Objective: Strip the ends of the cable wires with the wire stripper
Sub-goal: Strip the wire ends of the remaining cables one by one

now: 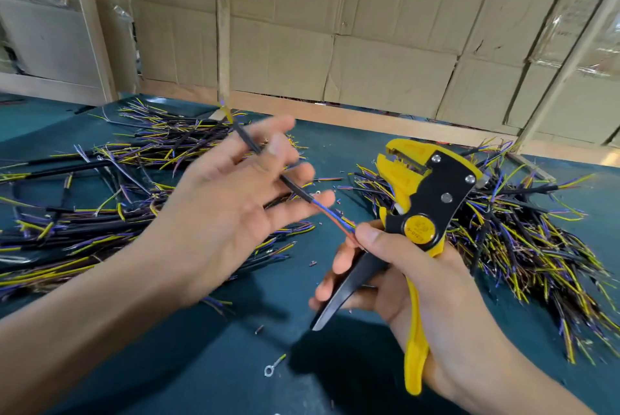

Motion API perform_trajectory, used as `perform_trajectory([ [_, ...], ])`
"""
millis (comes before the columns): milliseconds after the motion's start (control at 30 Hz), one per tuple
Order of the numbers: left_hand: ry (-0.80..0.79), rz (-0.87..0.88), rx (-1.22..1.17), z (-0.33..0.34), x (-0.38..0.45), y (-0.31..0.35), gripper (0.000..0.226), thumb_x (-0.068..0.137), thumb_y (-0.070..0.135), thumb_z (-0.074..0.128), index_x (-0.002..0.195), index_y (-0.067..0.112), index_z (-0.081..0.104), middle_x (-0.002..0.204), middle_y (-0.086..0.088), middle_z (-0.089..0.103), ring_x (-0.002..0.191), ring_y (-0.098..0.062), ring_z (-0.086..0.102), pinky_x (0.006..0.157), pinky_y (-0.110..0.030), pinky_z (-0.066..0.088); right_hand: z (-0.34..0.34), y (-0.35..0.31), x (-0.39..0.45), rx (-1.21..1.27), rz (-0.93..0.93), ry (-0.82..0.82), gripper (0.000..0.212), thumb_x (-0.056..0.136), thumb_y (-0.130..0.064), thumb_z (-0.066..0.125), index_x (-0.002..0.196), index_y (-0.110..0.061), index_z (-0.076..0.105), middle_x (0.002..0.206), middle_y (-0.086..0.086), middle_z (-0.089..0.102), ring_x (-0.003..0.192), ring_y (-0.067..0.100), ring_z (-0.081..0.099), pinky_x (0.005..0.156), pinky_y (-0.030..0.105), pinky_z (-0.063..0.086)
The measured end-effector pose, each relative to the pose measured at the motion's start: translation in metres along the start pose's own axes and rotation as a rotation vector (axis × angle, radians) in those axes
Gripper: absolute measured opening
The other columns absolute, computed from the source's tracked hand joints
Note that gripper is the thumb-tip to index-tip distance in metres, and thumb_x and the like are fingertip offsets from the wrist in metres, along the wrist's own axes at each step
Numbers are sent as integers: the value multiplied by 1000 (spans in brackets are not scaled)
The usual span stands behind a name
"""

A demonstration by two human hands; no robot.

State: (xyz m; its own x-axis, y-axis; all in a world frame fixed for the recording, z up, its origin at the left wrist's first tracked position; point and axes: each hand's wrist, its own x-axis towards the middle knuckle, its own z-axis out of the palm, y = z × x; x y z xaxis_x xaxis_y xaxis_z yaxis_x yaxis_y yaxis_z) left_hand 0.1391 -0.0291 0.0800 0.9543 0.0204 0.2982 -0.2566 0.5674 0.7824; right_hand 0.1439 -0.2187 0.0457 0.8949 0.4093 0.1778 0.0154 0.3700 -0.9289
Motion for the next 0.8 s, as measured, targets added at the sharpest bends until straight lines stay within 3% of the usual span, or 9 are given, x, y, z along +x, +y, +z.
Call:
perform_trajectory([
  [133,-64,-36,182,7,-9,-14,47,75,16,70,121,7,66,83,-13,65,73,-25,66,70,-36,58,2,-4,-2,-34,-11,36,15,82,-20,70,72,-9,72,72,20,67,61,45,68,63,53,59],
  [300,-87,-76,378,0,-7,-14,45,79,30,72,121,15,65,82,-12,69,73,-24,67,62,-31,54,-4,-11,2,-90,-70,105,11,82,-19,69,75,-10,72,75,21,68,63,47,68,63,49,59],
  [367,-114,21,737,-11,-4,-13,29,89,39,66,113,23,68,82,-2,72,72,-17,67,62,-27,52,-13,-19,8,-66,-80,143,8,81,-15,70,76,-10,70,76,21,66,62,45,67,64,51,59],
  [433,-179,361,1363,-28,0,-6,19,98,42,56,105,29,68,85,10,70,77,-9,64,72,-23,49,-21,-29,15,-24,-83,206,7,76,-11,77,75,-8,70,76,21,65,62,44,67,64,52,60],
  [500,-326,608,1764,-40,7,4,23,99,39,50,102,26,69,89,12,65,84,-15,58,81,-35,48,-32,-38,20,9,-78,307,14,70,-17,78,76,-7,70,75,18,66,63,41,69,62,50,61],
  [567,-302,510,1907,-50,13,13,38,97,48,41,110,25,68,99,6,65,94,-22,55,88,-44,47,-44,-44,23,38,-83,410,12,82,-15,73,84,-4,66,77,15,69,68,41,72,64,50,61],
  [633,-171,237,2080,-58,17,15,55,91,64,32,125,30,60,115,3,61,110,-25,50,98,-46,44,-55,-49,24,76,-74,511,10,92,-14,66,89,-5,62,77,13,70,72,40,74,66,51,62],
  [700,-115,-4,2216,-63,18,17,57,91,70,33,134,36,51,125,4,55,119,-25,45,103,-45,40,-61,-53,26,125,-44,604,9,95,-15,64,92,-7,61,74,10,71,73,38,75,62,50,62],
  [800,-109,-54,2159,-62,21,18,48,90,63,48,130,38,53,118,8,55,118,-22,48,103,-42,41,-66,-56,27,162,-13,686,10,97,-20,63,98,-10,63,75,6,74,74,35,77,62,50,63],
])
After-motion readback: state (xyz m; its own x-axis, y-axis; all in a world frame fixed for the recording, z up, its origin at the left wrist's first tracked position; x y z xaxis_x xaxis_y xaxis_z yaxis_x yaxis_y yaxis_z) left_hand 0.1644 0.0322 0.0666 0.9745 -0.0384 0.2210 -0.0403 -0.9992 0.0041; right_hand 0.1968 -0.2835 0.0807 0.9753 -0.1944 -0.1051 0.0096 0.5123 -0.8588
